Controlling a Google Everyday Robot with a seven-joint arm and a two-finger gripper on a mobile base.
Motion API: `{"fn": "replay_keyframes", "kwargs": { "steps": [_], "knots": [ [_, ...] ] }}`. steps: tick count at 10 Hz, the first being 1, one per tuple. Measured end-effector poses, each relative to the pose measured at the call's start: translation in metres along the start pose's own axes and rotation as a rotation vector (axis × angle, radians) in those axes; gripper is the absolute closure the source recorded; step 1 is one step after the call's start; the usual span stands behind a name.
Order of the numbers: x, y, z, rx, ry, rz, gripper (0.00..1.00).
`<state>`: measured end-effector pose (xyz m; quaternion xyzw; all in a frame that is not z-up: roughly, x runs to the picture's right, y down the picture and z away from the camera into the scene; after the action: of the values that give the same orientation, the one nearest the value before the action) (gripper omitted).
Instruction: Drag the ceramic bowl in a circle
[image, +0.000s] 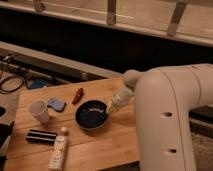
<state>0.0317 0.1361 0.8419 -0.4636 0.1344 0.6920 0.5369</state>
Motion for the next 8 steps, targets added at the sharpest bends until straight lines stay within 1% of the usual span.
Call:
{"fn": "replay_keyframes", "kwargs": {
  "steps": [1,3,5,6,8],
  "knots": [
    [-0.012,-0.007,-0.004,0.005,-0.009,0.015,1.0],
    [-0.017,-0.009,-0.004,0.005,-0.015,0.024,1.0],
    [-0.024,-0.004,-0.002,-0.022,-0.018,0.015,1.0],
    [-0.025,0.005,0.004,-0.038,-0.009,-0.004,1.0],
    [-0.022,0.033,0.021,-0.078,0.023,-0.067,1.0]
  ]
}}
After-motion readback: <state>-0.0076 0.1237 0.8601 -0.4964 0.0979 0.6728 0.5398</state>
